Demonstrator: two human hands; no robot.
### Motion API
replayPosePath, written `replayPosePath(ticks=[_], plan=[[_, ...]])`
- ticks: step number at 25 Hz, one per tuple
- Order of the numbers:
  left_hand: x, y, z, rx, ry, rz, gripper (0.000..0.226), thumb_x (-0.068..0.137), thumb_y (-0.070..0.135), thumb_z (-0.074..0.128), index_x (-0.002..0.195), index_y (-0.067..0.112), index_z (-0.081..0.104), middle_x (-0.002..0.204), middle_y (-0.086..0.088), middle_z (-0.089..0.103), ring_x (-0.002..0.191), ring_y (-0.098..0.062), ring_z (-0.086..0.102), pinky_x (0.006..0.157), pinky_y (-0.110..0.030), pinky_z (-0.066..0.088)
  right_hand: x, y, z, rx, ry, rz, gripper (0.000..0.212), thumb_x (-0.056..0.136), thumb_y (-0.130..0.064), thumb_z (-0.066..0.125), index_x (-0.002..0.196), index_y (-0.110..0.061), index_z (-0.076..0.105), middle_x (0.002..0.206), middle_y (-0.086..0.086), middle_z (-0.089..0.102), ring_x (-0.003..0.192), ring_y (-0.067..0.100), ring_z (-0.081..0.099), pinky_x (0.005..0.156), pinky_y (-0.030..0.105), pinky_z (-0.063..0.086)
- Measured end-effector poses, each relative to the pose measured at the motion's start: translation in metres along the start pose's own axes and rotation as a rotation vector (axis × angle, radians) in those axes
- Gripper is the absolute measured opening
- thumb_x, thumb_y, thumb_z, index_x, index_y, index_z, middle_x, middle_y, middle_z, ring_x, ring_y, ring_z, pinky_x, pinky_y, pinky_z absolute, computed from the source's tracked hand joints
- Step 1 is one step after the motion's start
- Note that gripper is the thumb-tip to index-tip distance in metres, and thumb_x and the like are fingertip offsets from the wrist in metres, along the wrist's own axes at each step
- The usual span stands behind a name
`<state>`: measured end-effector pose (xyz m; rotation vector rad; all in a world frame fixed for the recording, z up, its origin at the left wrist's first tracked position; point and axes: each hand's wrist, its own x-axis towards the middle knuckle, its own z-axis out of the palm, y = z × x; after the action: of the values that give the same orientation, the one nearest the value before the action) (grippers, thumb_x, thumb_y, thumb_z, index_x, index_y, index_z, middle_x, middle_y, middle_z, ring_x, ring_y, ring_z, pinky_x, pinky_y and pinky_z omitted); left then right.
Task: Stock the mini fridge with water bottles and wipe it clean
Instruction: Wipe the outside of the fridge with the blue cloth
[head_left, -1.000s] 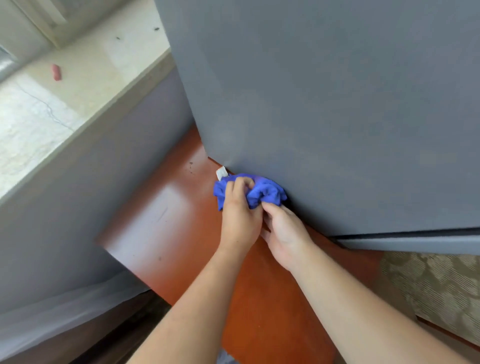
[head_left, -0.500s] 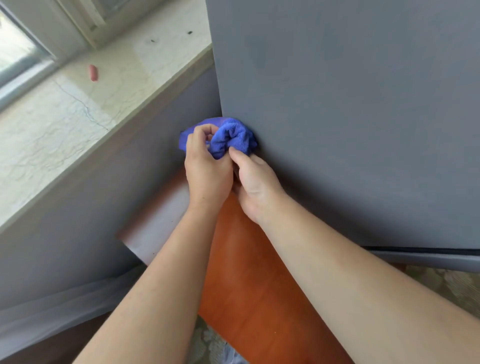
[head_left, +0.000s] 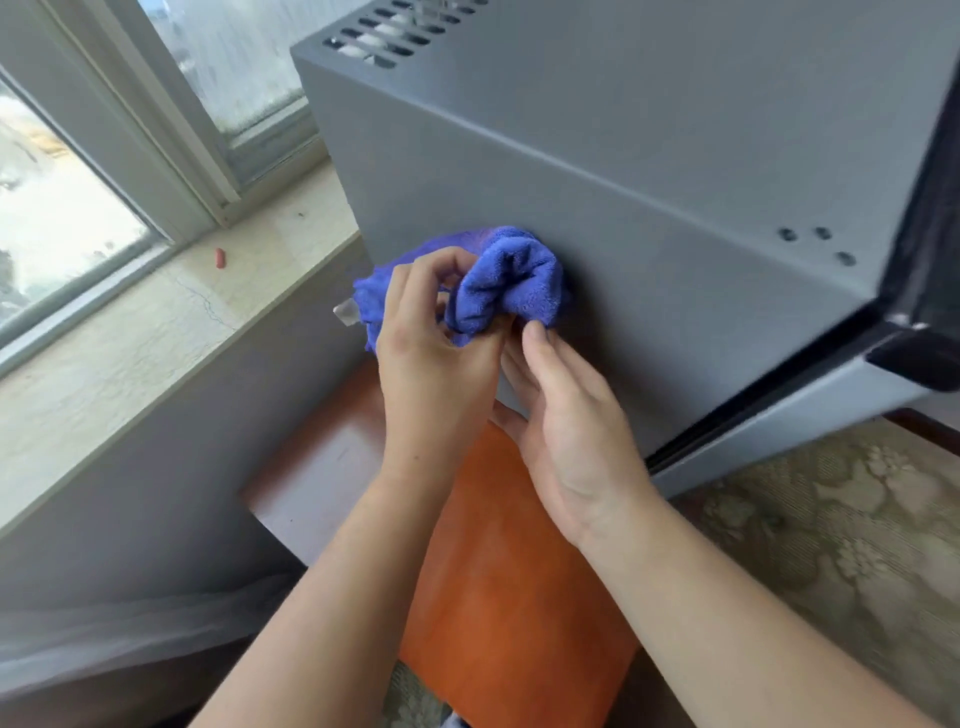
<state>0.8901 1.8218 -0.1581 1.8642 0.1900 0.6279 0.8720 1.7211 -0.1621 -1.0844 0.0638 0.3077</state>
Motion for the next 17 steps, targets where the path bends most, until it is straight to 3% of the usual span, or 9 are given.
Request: replayPosePath(ticks=[4,8,11,13,15,17], plan=[[-0.047,0.038,0.025,-0.036,-0.078,0.013,0.044,0.075,0.010,0.080,0.099,0.038,0.058,0.103,0.012,0.062,0.094,-0.017,0.067,0.082,-0.043,0.057,-0.058,-0.017,-0.044,-0.153,0.133,-0.075,0.034,0.103,-0.039,0.047,0.122,-0.024,0.071,0.129,0.002,0.070,0.129,0.021,0.060,0.108,0.059,0.047],[-0.087,0.068,0.048,-0.033,-0.173,0.049,0.040,0.073,0.007,0.082,0.097,0.031,0.059,0.100,0.014,0.059,0.090,-0.016,0.066,0.078,-0.040,0.055,-0.106,-0.046,-0.077,-0.303,0.191,-0.132,0.028,0.108,-0.023,0.048,0.111,-0.027,0.075,0.117,-0.004,0.075,0.115,0.014,0.068,0.104,0.060,0.050],[-0.102,0.083,0.056,-0.043,-0.183,0.013,0.035,0.075,0.015,0.082,0.096,0.032,0.060,0.099,0.013,0.062,0.087,-0.013,0.068,0.077,-0.037,0.056,-0.128,-0.069,-0.090,-0.477,0.174,-0.166,0.034,0.106,-0.017,0.051,0.110,-0.042,0.073,0.108,-0.012,0.077,0.108,0.006,0.070,0.101,0.051,0.054],[-0.107,0.094,0.058,-0.058,-0.178,-0.032,0.031,0.079,0.019,0.083,0.096,0.033,0.061,0.098,0.012,0.067,0.086,-0.011,0.068,0.076,-0.031,0.057,-0.138,-0.087,-0.098,-0.608,0.139,-0.195,0.040,0.103,-0.018,0.057,0.103,-0.055,0.070,0.100,-0.015,0.078,0.103,0.002,0.071,0.096,0.037,0.057],[-0.110,0.105,0.060,-0.106,-0.173,-0.107,0.027,0.082,0.022,0.082,0.098,0.033,0.063,0.094,0.008,0.071,0.084,-0.010,0.069,0.073,-0.029,0.058,-0.144,-0.107,-0.110,-0.714,0.135,-0.257,0.035,0.099,-0.018,0.062,0.102,-0.052,0.071,0.093,-0.019,0.077,0.094,-0.002,0.072,0.085,0.018,0.056],[-0.114,0.119,0.065,-0.142,-0.134,-0.163,0.024,0.083,0.023,0.079,0.098,0.033,0.062,0.090,0.008,0.072,0.083,-0.009,0.070,0.073,-0.030,0.059,-0.147,-0.123,-0.123,-0.791,0.165,-0.353,0.023,0.096,-0.019,0.065,0.103,-0.039,0.073,0.092,-0.019,0.076,0.089,0.001,0.073,0.077,0.013,0.054]])
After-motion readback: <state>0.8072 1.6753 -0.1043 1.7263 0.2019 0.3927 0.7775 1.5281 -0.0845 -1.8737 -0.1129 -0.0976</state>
